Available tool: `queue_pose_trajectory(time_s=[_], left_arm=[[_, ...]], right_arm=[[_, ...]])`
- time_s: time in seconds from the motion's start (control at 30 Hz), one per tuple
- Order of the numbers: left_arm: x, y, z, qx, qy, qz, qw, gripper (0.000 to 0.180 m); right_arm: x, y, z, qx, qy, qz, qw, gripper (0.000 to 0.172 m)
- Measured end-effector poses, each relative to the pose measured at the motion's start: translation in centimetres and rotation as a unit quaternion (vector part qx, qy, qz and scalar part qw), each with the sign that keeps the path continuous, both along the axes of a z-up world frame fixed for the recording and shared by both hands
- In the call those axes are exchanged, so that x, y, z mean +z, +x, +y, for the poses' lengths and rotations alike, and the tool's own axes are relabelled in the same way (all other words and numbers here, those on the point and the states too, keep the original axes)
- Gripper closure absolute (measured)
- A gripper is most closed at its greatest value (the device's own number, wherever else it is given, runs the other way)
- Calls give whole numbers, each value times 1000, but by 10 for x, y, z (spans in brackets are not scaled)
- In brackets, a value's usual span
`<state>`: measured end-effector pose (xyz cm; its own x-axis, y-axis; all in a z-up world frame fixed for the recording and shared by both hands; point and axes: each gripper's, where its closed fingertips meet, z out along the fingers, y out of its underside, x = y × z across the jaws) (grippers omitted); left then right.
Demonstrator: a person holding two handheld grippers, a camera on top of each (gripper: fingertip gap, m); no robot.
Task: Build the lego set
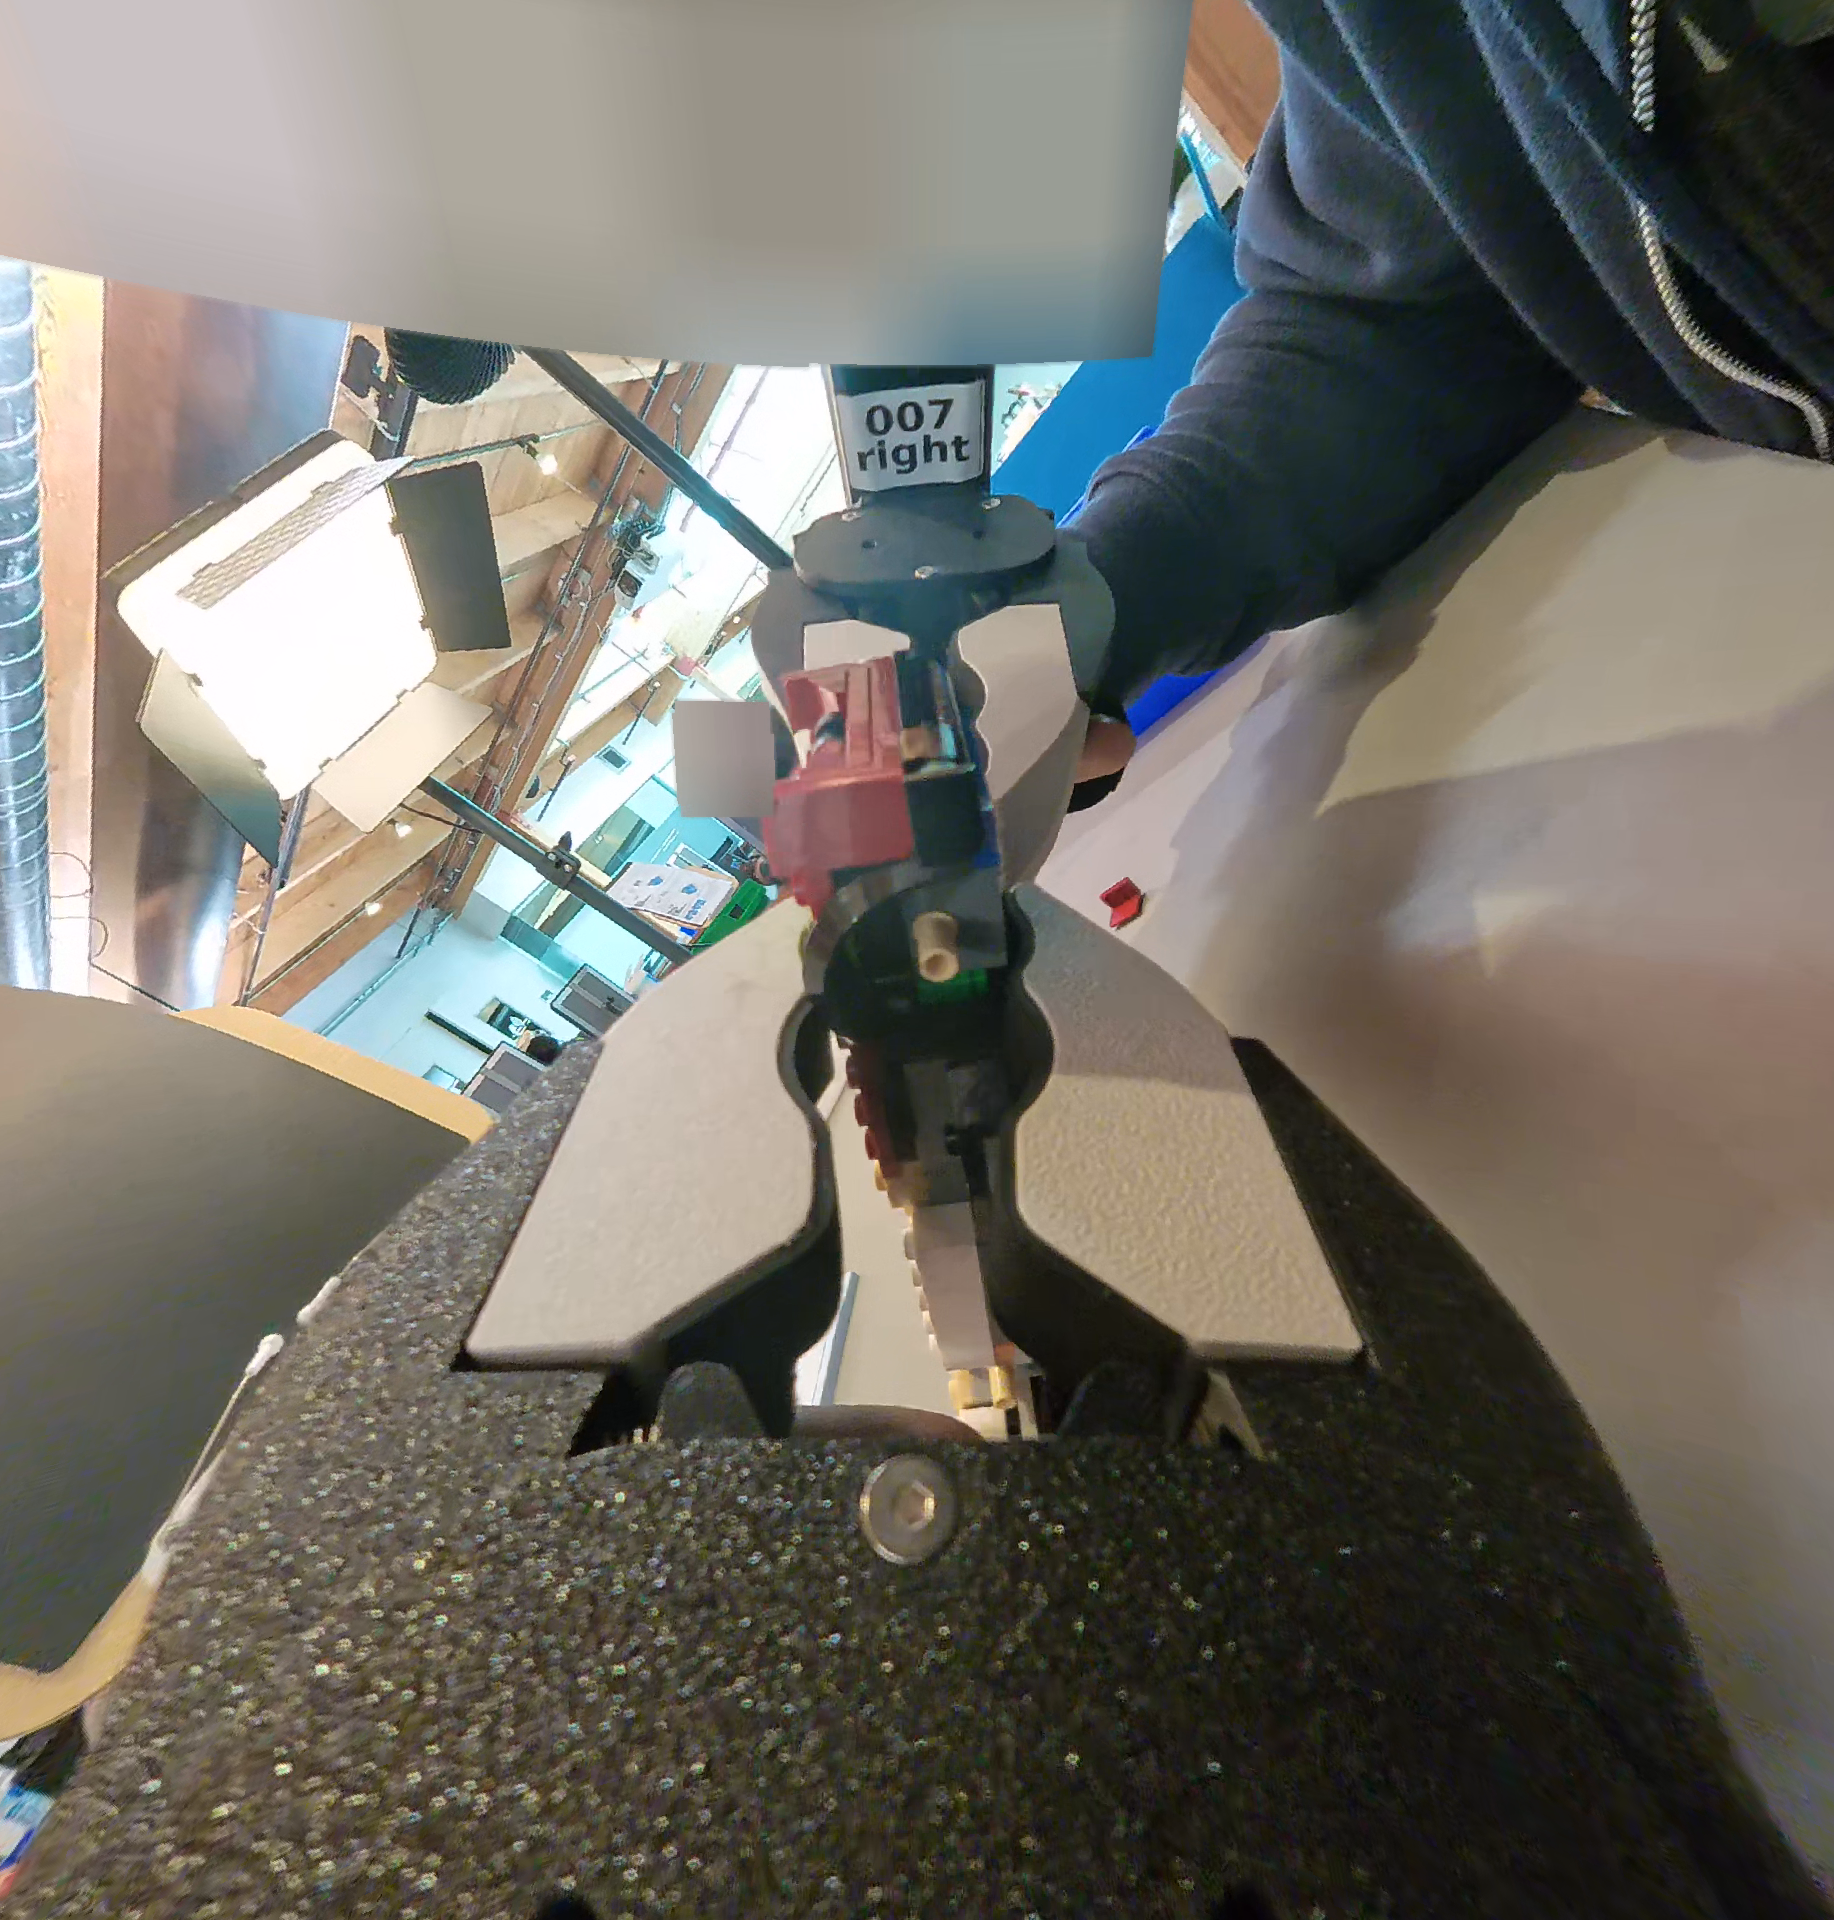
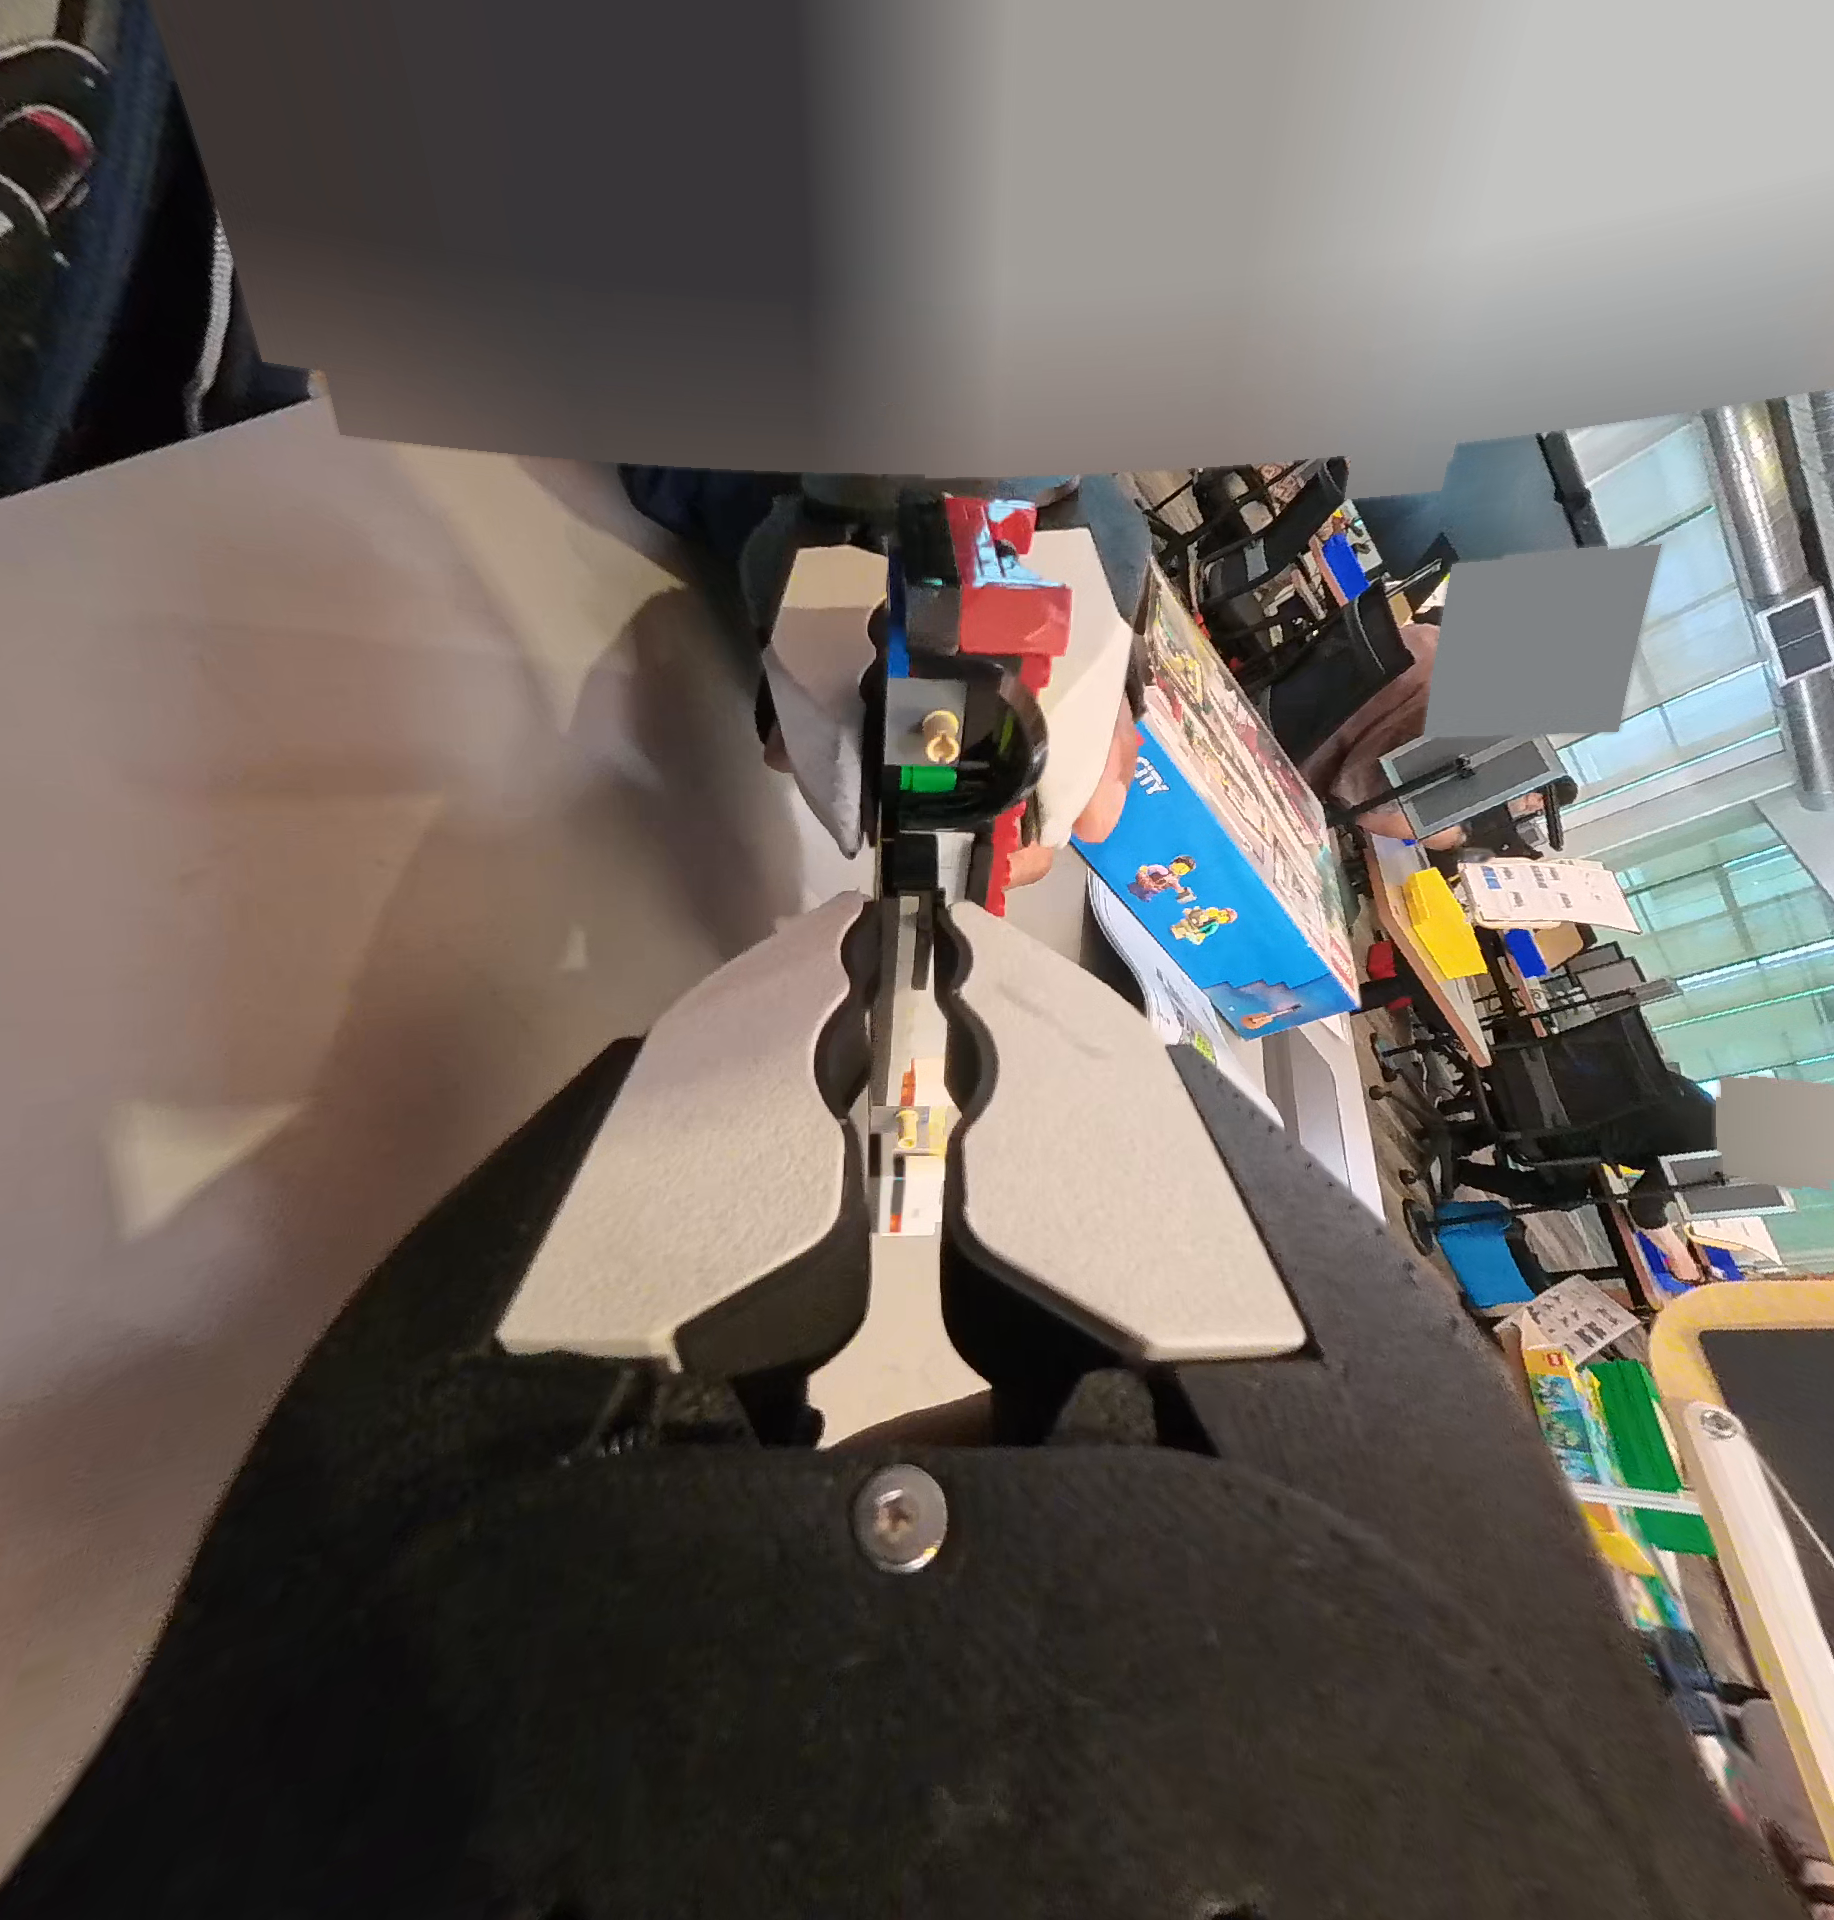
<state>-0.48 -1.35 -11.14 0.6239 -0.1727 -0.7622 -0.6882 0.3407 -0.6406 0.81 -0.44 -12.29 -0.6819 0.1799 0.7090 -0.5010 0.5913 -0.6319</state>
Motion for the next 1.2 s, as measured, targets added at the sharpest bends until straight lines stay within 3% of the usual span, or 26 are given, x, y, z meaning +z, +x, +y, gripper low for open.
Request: queue_pose_trajectory(time_s=[1.07,1.2], left_arm=[[-16,2,4,9,-22,49,999,152],[-19,-4,8,30,-22,67,997,152]], right_arm=[[-13,-11,-3,4,12,20,1000,161],[-17,-19,3,-34,18,23,999,160]])
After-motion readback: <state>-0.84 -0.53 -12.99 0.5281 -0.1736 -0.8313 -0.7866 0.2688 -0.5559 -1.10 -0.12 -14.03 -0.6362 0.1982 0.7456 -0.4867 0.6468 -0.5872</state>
